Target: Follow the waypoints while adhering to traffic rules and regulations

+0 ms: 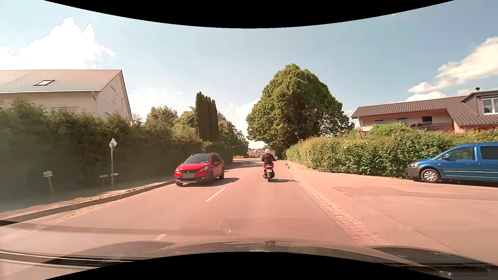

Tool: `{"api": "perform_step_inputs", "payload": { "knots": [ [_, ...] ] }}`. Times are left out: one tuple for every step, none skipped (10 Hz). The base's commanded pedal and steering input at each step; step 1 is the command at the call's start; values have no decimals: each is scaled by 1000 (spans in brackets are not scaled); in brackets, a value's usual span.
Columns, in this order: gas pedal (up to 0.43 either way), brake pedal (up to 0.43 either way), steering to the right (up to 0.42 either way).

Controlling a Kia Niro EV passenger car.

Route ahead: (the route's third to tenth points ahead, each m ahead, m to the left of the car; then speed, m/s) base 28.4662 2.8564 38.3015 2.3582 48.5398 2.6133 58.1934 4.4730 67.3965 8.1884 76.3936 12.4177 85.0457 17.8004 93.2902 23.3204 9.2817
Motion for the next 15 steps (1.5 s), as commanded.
{"api": "perform_step_inputs", "payload": {
  "knots": [
    [260, 6, 15],
    [248, 6, 15],
    [248, 6, 11],
    [248, 6, 9],
    [248, 6, 9],
    [248, 6, 9],
    [248, 6, 9],
    [248, 6, 9],
    [248, 6, 8],
    [248, 6, 8],
    [248, 6, 6],
    [248, 6, 6],
    [248, 6, 6],
    [248, 6, 6],
    [248, 6, 6]
  ]
}}
